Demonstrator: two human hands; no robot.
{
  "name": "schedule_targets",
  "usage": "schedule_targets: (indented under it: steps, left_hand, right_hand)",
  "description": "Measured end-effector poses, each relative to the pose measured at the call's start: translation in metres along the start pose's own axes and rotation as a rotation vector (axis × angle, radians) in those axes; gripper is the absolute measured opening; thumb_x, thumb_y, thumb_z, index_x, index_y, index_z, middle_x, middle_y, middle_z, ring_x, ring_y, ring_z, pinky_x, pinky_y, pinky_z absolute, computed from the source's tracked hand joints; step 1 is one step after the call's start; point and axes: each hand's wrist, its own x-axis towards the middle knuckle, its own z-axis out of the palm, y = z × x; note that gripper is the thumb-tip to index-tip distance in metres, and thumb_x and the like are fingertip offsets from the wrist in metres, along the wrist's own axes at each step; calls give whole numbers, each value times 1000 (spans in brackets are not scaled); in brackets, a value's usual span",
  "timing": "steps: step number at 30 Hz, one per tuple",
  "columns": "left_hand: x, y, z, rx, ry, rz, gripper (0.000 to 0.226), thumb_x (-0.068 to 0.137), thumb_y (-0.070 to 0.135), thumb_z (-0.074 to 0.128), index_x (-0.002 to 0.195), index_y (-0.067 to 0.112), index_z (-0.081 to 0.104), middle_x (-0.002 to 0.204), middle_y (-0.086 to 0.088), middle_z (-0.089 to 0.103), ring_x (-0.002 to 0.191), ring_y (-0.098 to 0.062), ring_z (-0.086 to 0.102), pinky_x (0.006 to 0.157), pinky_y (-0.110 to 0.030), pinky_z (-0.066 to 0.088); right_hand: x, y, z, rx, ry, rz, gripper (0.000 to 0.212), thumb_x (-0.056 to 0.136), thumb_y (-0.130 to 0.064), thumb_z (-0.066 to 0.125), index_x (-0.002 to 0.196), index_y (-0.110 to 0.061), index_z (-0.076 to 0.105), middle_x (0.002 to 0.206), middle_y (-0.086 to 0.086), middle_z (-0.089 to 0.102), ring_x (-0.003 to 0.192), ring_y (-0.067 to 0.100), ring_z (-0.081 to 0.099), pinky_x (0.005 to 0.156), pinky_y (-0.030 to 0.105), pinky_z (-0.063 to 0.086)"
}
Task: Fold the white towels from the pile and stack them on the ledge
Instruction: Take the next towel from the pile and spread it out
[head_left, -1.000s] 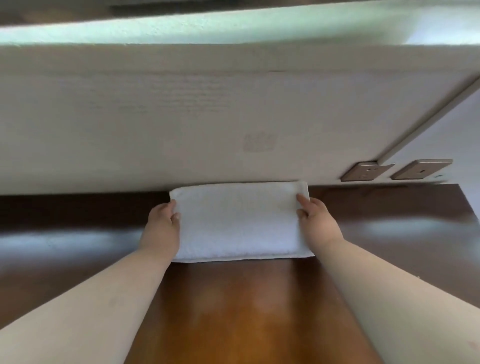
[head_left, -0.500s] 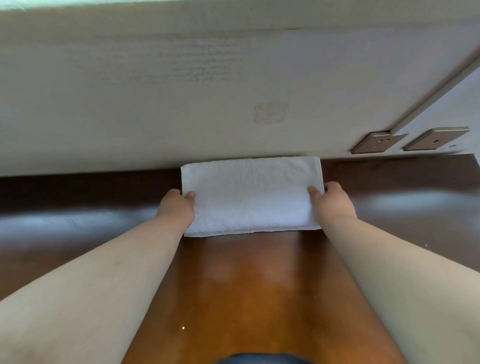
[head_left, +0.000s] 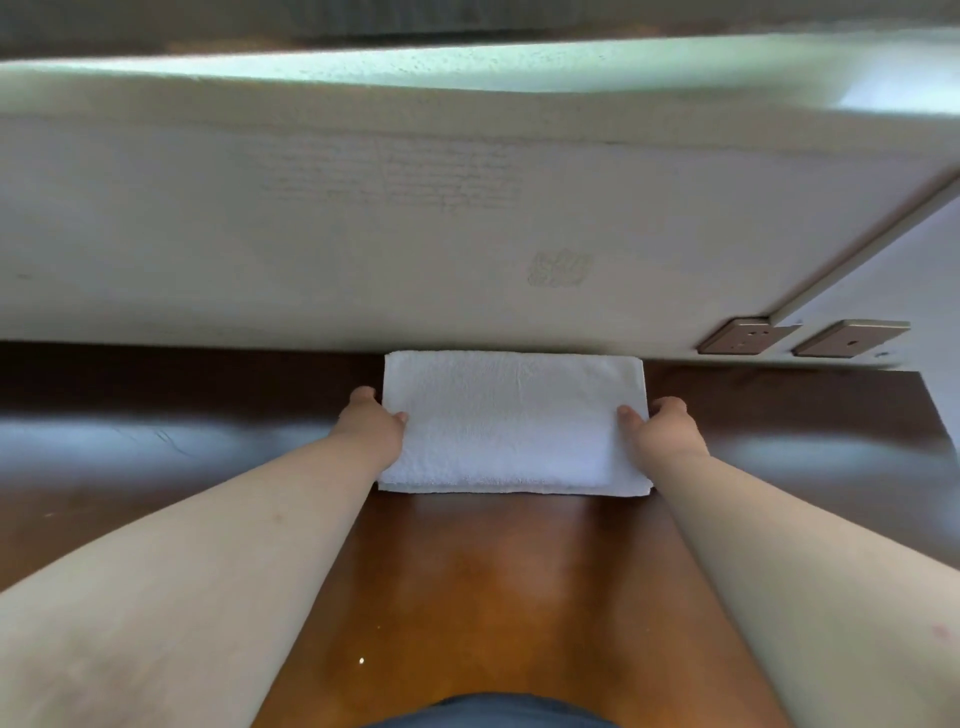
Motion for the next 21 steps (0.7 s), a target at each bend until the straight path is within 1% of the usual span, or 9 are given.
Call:
schedule_targets:
  steps: [2, 4, 7, 10, 13, 16, 17, 19, 21]
  left_hand:
    - [-16, 1, -5, 26, 32, 34, 69, 95, 29, 60, 152, 18, 23, 143, -16, 42, 117, -35, 53, 90, -42, 49]
    - [-35, 1, -10, 84, 35, 109, 64, 94, 30, 61, 149, 20, 31, 139, -15, 44, 118, -35, 52, 98, -45, 47]
    - [-69, -4, -26, 86, 15, 165, 58, 93, 34, 59, 146, 22, 39, 137, -11, 48, 118, -31, 53, 99, -42, 47]
    - [-106, -30, -55, 47, 77, 189, 56, 95, 36, 60, 146, 23, 41, 140, -7, 50, 122, -25, 52, 104, -31, 42]
    - [-144, -79, -102, -58, 194, 144, 48, 95, 38, 59, 141, 26, 48, 139, 0, 53, 126, -17, 52, 104, -22, 35]
    - [-189, -144, -164, -139, 361, 85, 37, 95, 40, 59, 131, 28, 58, 132, 8, 58, 119, -11, 55, 92, -16, 33]
    - [-206, -168, -186, -156, 423, 64, 35, 95, 41, 59, 128, 30, 59, 129, 10, 60, 118, -10, 56, 90, -17, 34]
    - [-243, -223, -228, -191, 522, -1, 34, 94, 45, 58, 126, 34, 59, 126, 13, 61, 116, -10, 56, 94, -23, 40]
    - [-281, -284, -267, -210, 589, -79, 38, 93, 50, 57, 129, 36, 57, 130, 13, 58, 117, -11, 56, 98, -31, 44]
  right_hand:
    - [-10, -9, -4, -88, 79, -74, 70, 92, -52, 58, 148, -17, 35, 146, 13, 42, 128, 39, 45, 100, 47, 42]
    - [-28, -20, -3, -218, 112, -234, 70, 92, -54, 55, 150, -21, 34, 150, 9, 37, 133, 35, 38, 103, 46, 38]
    - [-58, -42, 11, -394, 11, -478, 66, 95, -56, 49, 151, -26, 32, 155, 1, 34, 140, 27, 30, 110, 42, 34]
    - [-90, -75, 29, -490, -113, -668, 61, 96, -56, 47, 148, -27, 38, 153, -1, 38, 141, 25, 31, 113, 38, 31]
    - [-137, -127, 51, -531, -250, -837, 53, 96, -54, 49, 141, -26, 48, 142, 0, 51, 132, 24, 42, 108, 34, 37]
    - [-214, -191, 79, -557, -359, -1066, 49, 96, -51, 52, 137, -24, 54, 136, 0, 58, 124, 21, 52, 105, 32, 41]
    - [-247, -212, 89, -549, -372, -1150, 49, 96, -51, 54, 137, -23, 55, 136, 0, 59, 123, 21, 55, 104, 32, 43]
    - [-319, -247, 112, -535, -409, -1302, 53, 95, -52, 55, 139, -22, 54, 139, 0, 58, 124, 20, 56, 105, 31, 43]
    - [-397, -274, 137, -548, -459, -1426, 59, 93, -54, 56, 143, -23, 50, 144, -2, 55, 127, 18, 55, 105, 31, 43]
